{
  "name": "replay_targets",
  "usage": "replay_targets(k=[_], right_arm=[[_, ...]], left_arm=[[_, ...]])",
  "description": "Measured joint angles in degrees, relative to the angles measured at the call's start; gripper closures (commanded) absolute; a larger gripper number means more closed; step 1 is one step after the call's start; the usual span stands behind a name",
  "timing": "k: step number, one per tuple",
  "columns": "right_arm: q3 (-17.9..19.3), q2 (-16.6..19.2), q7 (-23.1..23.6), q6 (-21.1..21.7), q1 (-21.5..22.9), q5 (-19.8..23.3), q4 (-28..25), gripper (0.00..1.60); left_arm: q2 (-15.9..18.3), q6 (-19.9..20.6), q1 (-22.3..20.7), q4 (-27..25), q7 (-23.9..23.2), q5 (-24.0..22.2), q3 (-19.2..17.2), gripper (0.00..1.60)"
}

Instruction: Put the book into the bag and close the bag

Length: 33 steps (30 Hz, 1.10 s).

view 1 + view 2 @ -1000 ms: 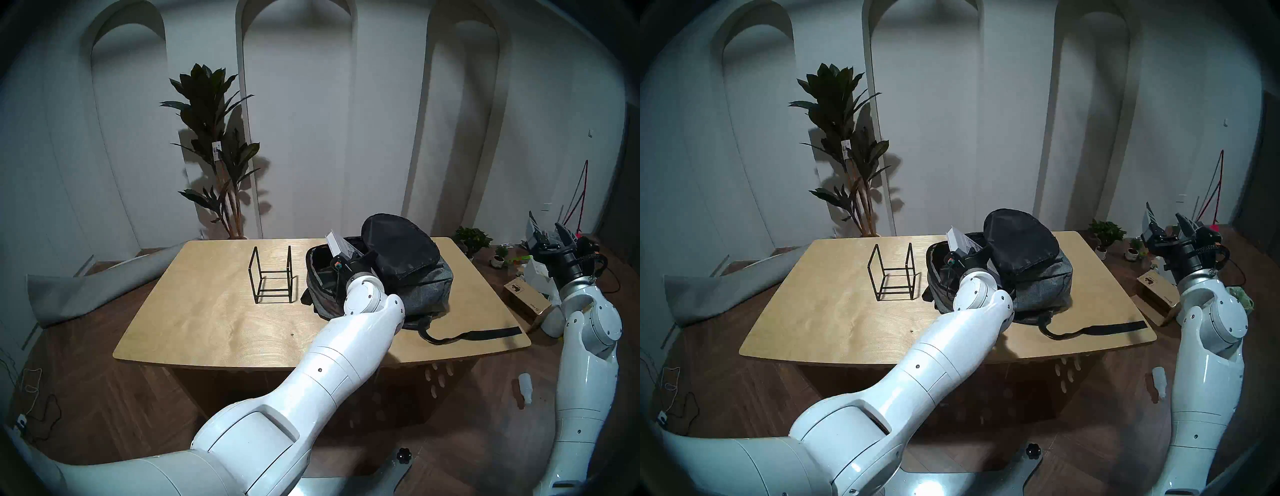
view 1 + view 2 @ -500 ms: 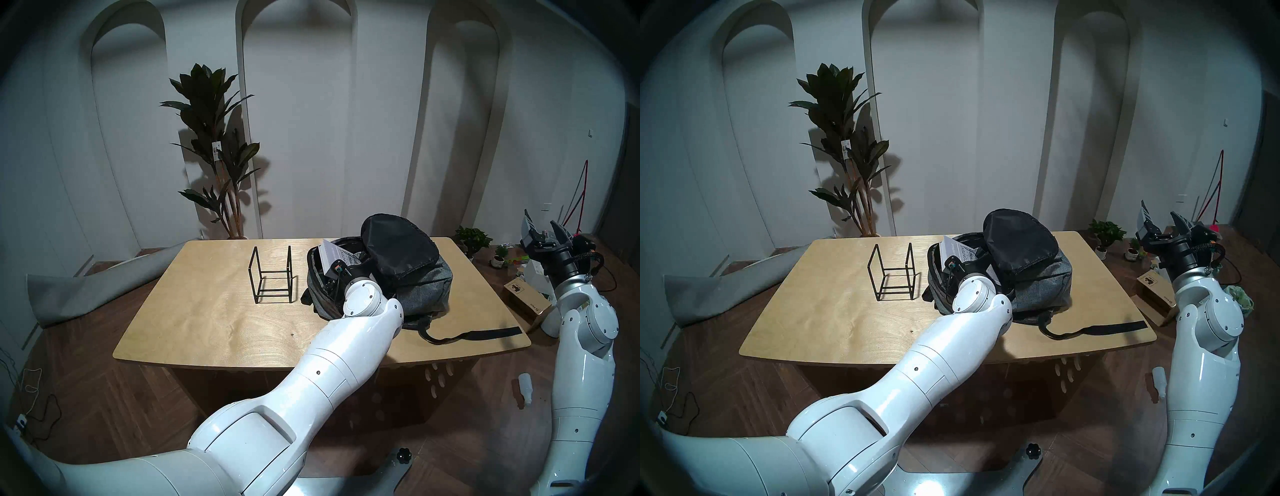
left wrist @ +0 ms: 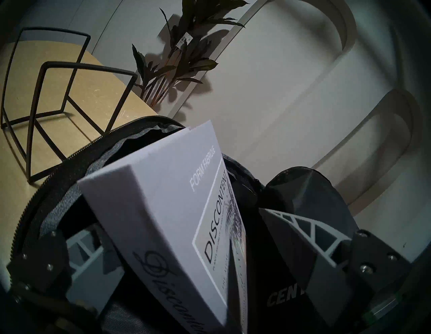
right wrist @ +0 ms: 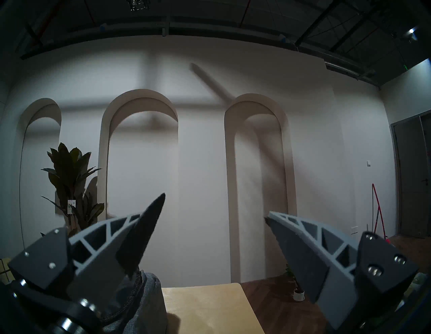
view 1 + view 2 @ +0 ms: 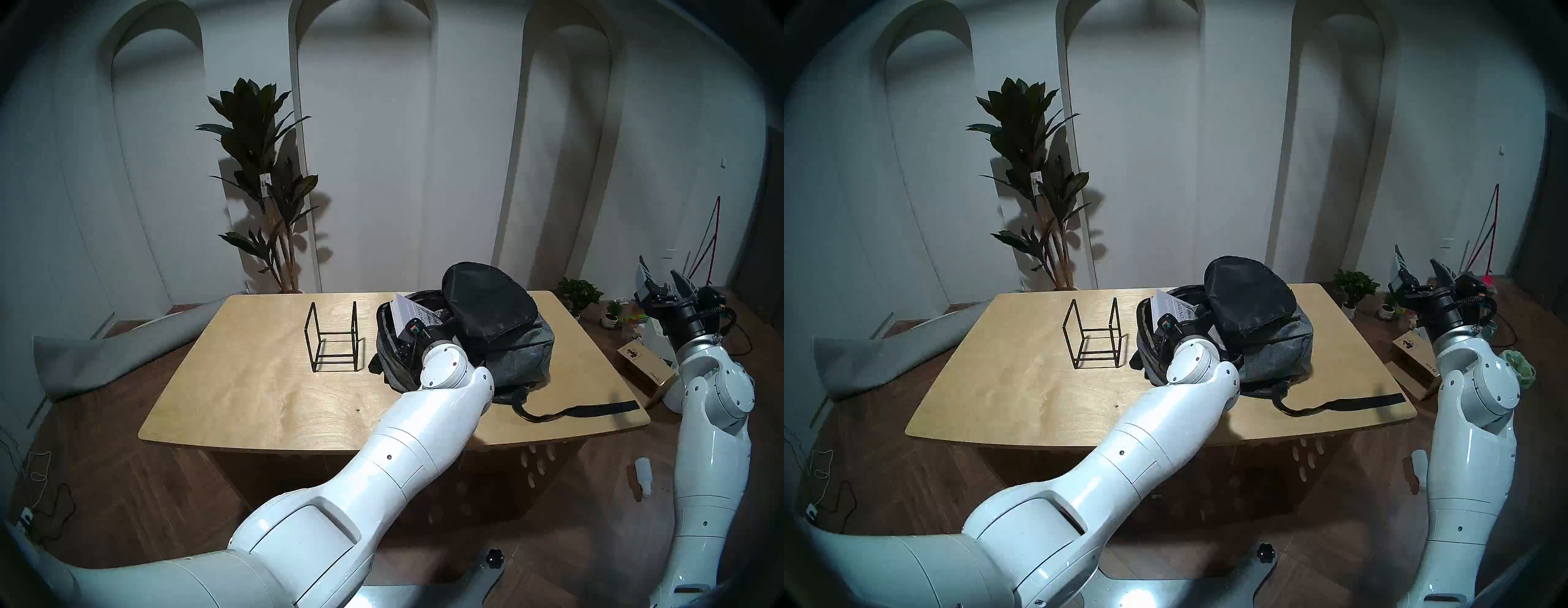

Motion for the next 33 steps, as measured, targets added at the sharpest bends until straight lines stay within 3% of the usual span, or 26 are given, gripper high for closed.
replay_targets(k=[9,23,33], right_arm=[[0.16,0.14,-0.12,-0.14,0.47,0.19,1.19,0.00],[-0.66,0.33,0.11,-0.41,1.52,0.44,2.91,0.00],[-0.99,0.54,0.59,-0.69,2.19,0.57,3.80,0.00]], left_arm=[[0.59,2.55,0.23,-1.72,0.07,-0.48,0.36,0.00],[3.99,8.92,2.49,-10.96,5.17,-1.65,-0.84,0.00],[4.42,16.05,2.76,-9.51,3.45,-3.98,2.64,0.00]])
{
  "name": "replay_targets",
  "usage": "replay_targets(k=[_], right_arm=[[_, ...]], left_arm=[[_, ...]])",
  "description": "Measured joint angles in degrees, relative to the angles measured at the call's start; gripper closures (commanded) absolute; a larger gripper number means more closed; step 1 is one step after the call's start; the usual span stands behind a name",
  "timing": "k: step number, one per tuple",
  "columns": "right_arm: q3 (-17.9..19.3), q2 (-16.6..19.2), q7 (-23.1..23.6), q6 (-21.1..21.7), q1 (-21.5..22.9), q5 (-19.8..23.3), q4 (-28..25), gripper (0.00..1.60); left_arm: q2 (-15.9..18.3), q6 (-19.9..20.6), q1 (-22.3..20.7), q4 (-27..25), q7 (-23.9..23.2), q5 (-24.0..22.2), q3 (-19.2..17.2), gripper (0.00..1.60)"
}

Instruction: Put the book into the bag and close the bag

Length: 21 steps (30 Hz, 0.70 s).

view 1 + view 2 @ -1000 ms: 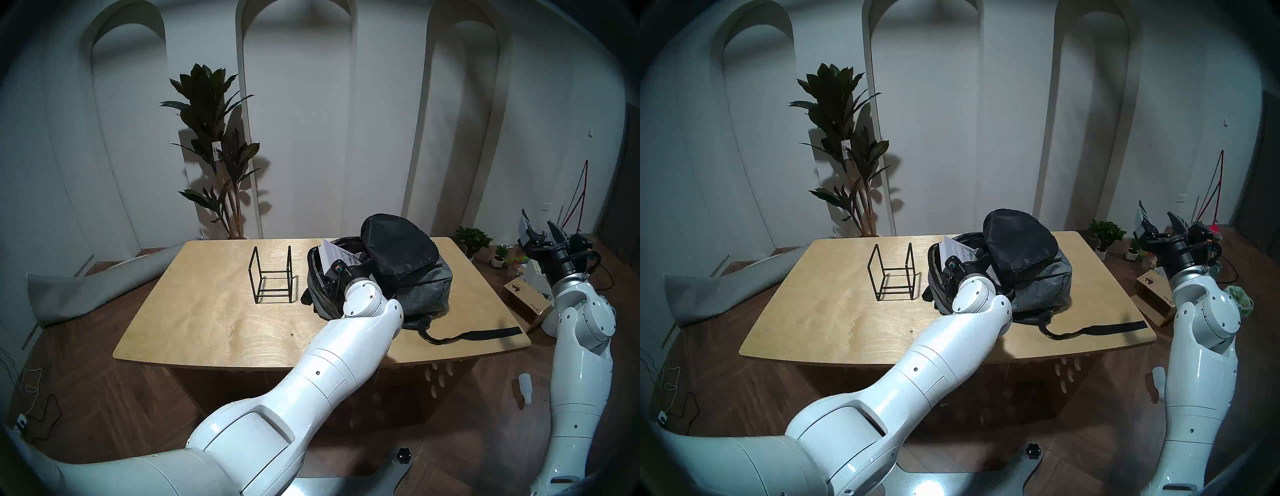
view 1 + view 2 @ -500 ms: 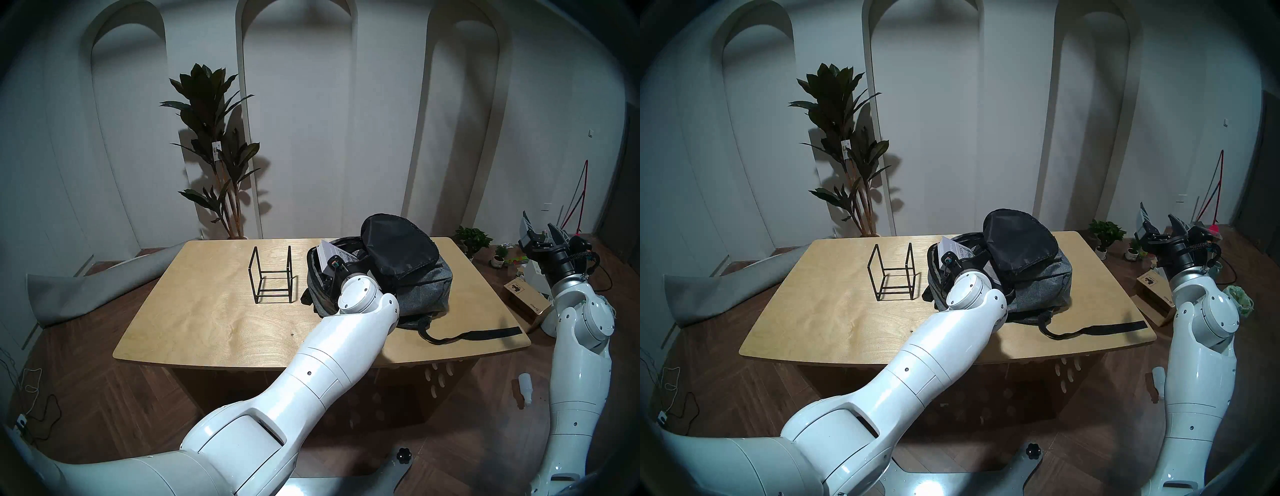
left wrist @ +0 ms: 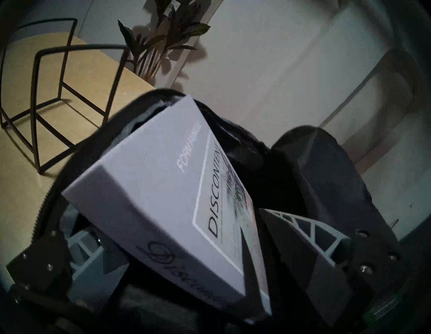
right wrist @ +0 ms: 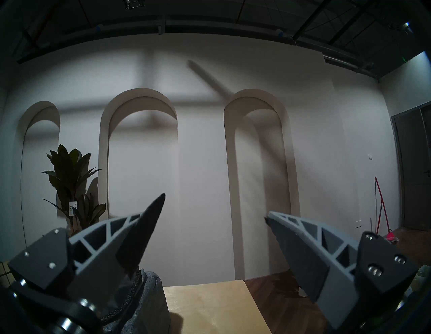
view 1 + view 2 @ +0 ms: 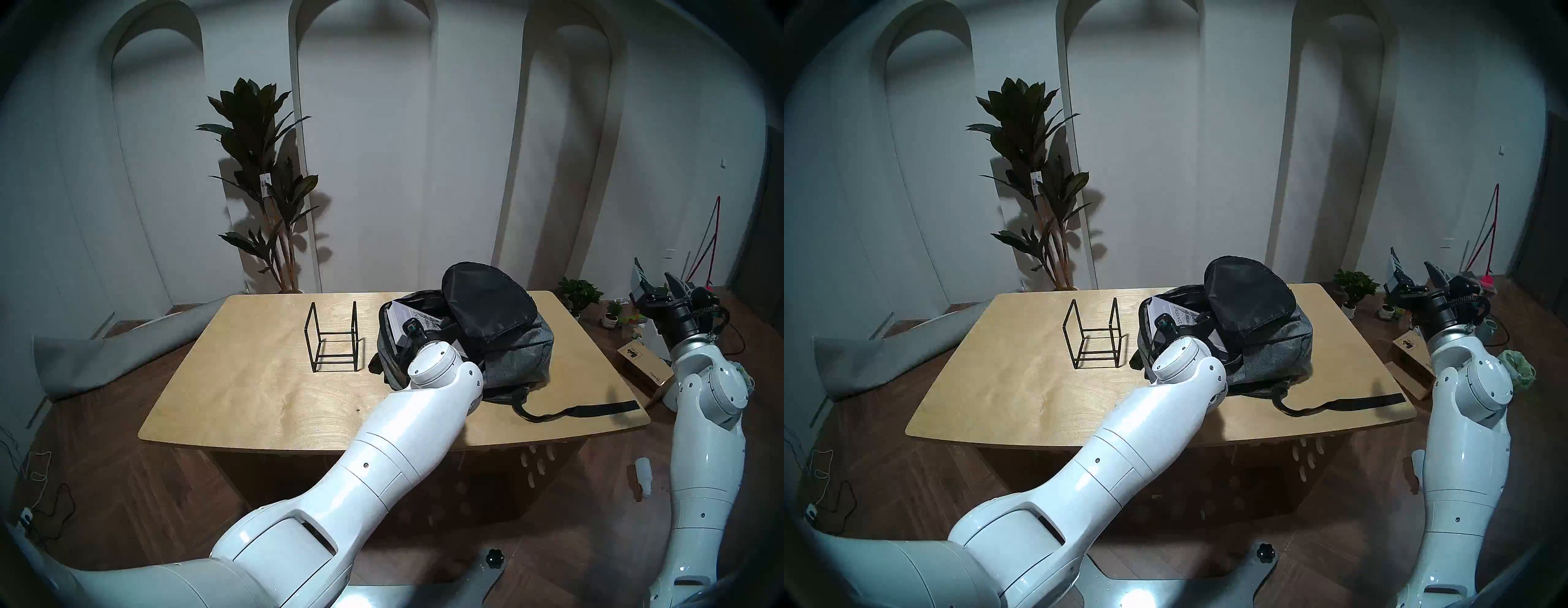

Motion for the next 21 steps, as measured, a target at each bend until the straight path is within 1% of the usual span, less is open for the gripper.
replay_targets(k=[3,6,14,21], right_arm=[[0.37,0.07,0.02,-0.03,0.09,0.03,0.31,0.00],[0.64,0.11,0.03,-0.05,0.14,0.08,0.63,0.00],[0.79,0.16,0.25,-0.10,0.60,0.29,2.09,0.00],[0.39,0.22,0.61,-0.21,1.27,0.52,3.61,0.00]], left_arm=[[0.08,0.41,-0.30,0.58,0.11,1.67,1.76,0.00],[0.32,0.65,-0.70,0.54,0.60,3.17,2.78,0.00],[2.45,1.35,-2.24,-0.01,4.77,9.52,6.14,0.00],[4.46,3.17,-3.74,-0.21,7.66,14.46,8.92,0.00]])
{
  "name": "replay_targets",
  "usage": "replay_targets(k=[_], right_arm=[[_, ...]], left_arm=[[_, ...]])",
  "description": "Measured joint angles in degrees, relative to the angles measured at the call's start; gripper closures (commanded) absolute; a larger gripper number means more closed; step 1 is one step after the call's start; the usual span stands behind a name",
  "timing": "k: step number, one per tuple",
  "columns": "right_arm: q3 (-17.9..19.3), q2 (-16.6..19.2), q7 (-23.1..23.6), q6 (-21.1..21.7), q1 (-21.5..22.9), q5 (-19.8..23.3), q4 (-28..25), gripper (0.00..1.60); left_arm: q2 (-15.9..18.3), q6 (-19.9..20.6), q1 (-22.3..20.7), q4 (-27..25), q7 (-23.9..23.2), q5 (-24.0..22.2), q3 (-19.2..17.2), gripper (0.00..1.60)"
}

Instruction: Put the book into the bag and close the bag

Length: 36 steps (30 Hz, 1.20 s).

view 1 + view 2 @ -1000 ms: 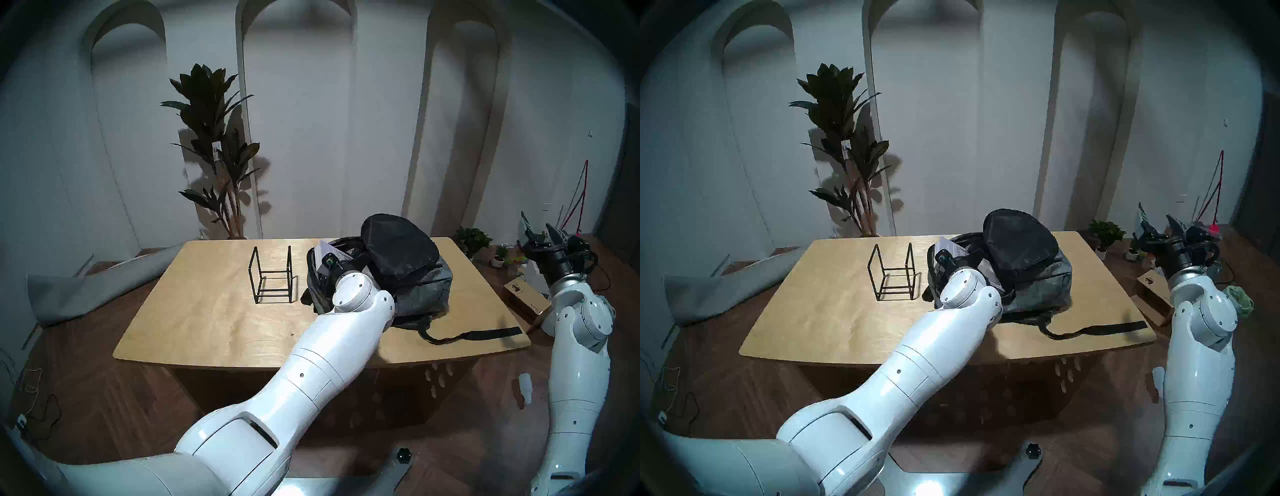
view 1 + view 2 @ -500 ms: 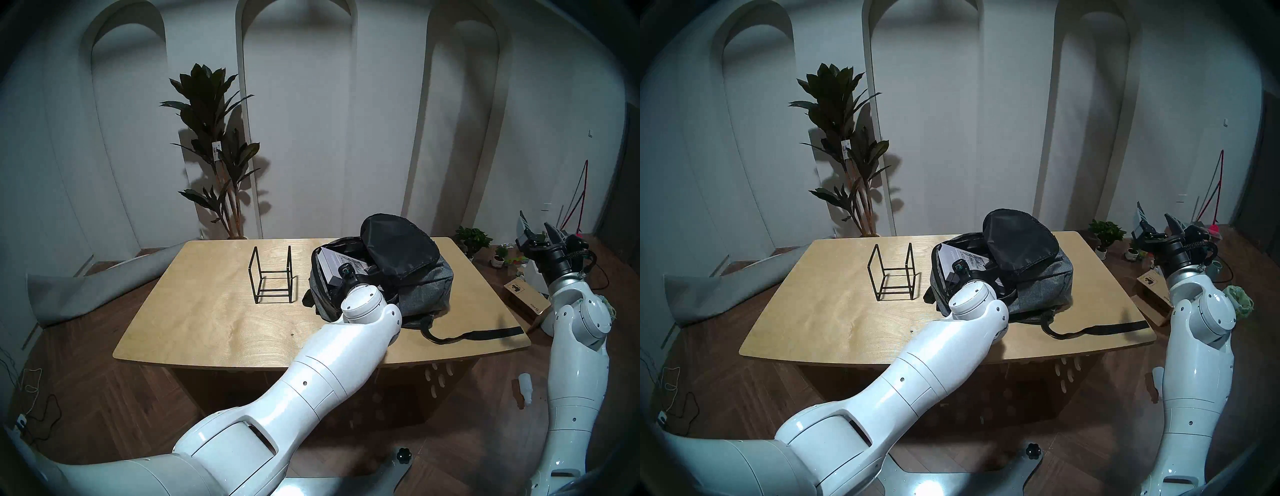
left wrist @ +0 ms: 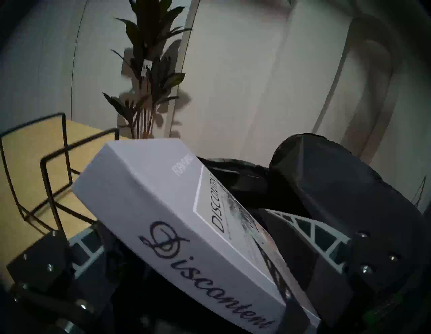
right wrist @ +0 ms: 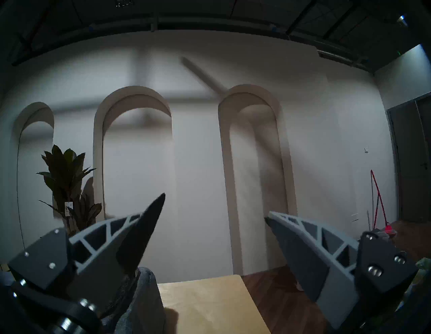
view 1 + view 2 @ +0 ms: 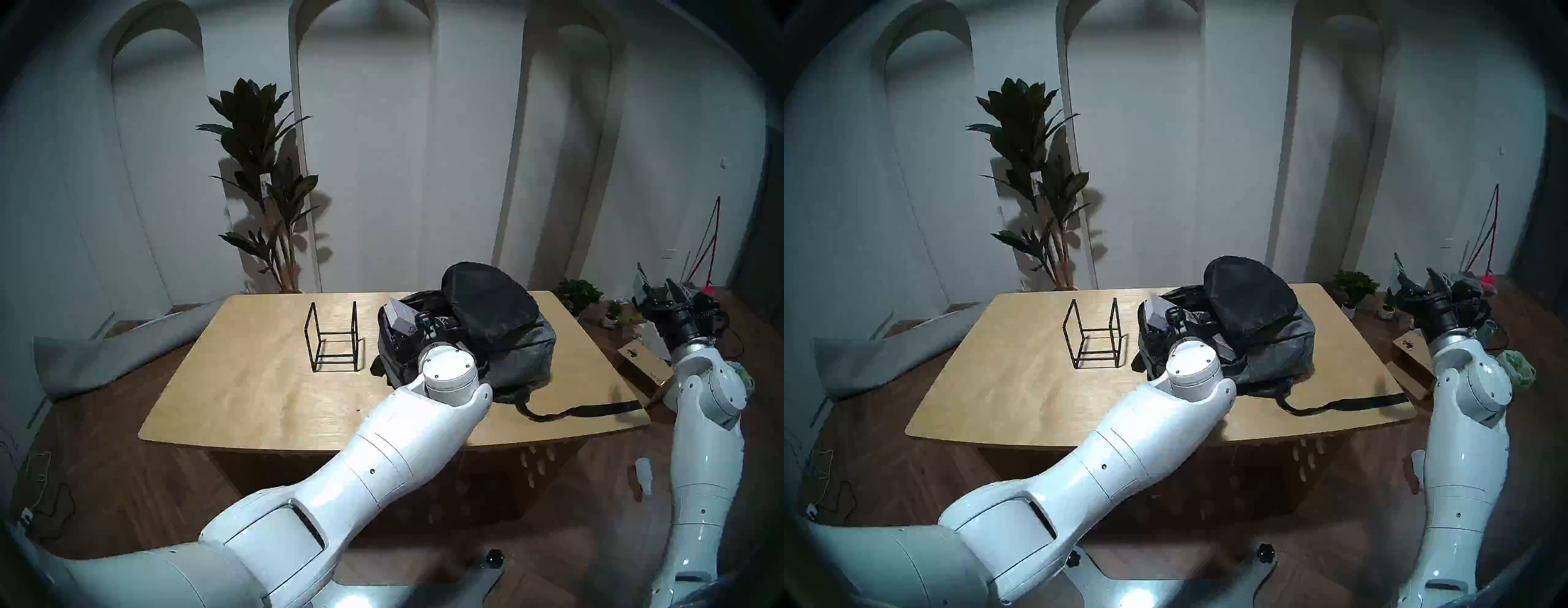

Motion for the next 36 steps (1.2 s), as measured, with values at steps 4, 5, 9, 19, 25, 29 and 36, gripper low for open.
replay_targets(k=[4,5,9,19,25,29,36], right_arm=[[-0.09,0.06,0.21,-0.09,0.33,0.10,0.79,0.00],[-0.08,0.07,0.25,-0.10,0.38,0.14,0.94,0.00],[0.20,0.10,0.43,-0.19,0.57,0.34,1.52,0.00],[0.57,0.10,1.11,-0.30,0.69,0.84,2.37,0.00],[0.51,0.10,1.37,-0.55,1.26,1.05,3.27,0.00],[0.23,0.08,1.51,-0.82,1.69,1.16,3.69,0.00],[-0.58,-0.05,1.42,-1.21,2.26,1.17,3.80,0.00]], left_arm=[[1.34,1.40,-0.94,0.36,0.85,4.23,3.24,0.00],[1.62,1.85,-1.15,0.52,1.11,5.43,4.22,0.00],[2.43,3.85,-1.55,0.68,1.99,8.32,7.25,0.00],[4.03,6.13,-1.80,-1.06,4.65,9.99,8.26,0.00],[5.11,7.10,-1.82,-5.15,6.06,9.01,5.93,0.00],[5.99,8.14,-1.81,-7.77,6.50,7.88,4.62,0.00],[7.27,9.69,-1.34,-10.54,5.55,4.58,3.09,0.00]])
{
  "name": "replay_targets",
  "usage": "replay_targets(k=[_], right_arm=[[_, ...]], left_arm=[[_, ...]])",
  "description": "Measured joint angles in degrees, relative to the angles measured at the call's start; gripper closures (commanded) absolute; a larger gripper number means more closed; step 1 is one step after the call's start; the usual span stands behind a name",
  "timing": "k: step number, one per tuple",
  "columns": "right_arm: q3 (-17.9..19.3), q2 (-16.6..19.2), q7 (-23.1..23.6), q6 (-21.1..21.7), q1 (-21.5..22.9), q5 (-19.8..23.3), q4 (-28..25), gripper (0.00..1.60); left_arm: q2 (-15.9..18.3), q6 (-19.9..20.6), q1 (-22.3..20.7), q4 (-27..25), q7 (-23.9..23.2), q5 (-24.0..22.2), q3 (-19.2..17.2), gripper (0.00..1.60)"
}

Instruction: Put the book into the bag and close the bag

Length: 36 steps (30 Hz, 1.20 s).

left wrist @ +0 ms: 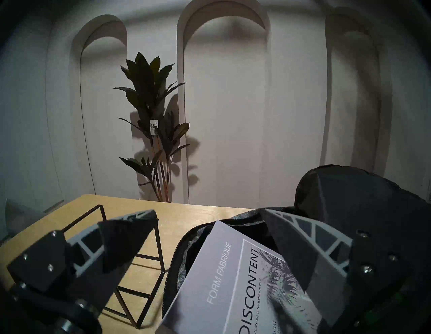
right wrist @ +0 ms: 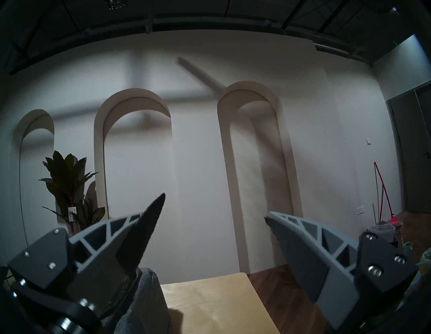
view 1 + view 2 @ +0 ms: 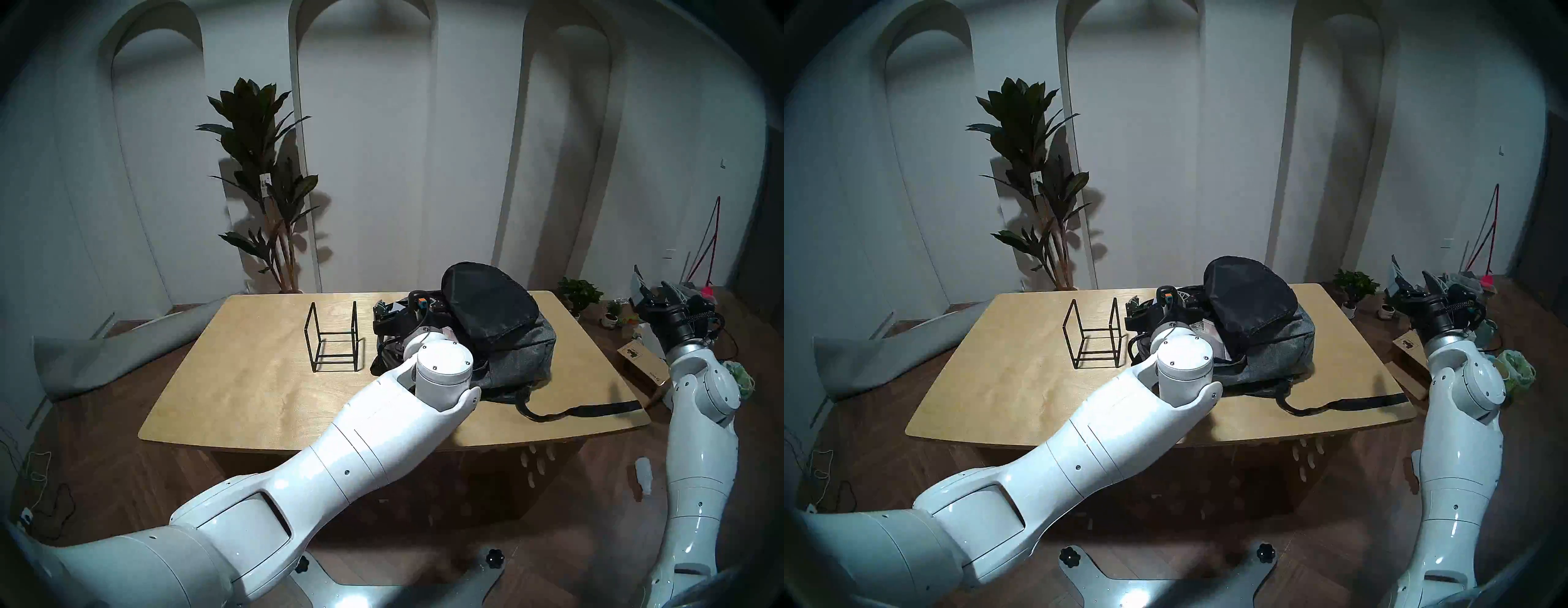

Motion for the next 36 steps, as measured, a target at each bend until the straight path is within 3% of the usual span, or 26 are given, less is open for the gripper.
replay_targets(k=[12,19,27,36], right_arm=[[-1.96,-1.29,-2.16,-0.21,0.11,-0.84,-0.84,0.00],[-3.32,-2.13,-3.24,-0.22,0.06,-2.07,-1.89,0.00],[-5.21,-3.45,-4.57,-0.21,-0.07,-3.38,-4.19,0.00],[-6.78,-5.15,-6.69,-0.09,-0.89,-4.99,-7.86,0.00]], left_arm=[[4.82,-1.62,-0.35,4.02,0.09,5.01,2.91,0.00],[8.81,-2.89,-0.27,1.58,0.06,5.96,1.97,0.00],[14.47,-3.69,1.35,-3.76,-5.91,5.87,0.14,0.00],[20.39,-6.92,3.96,-3.91,-13.07,6.04,0.21,0.00]])
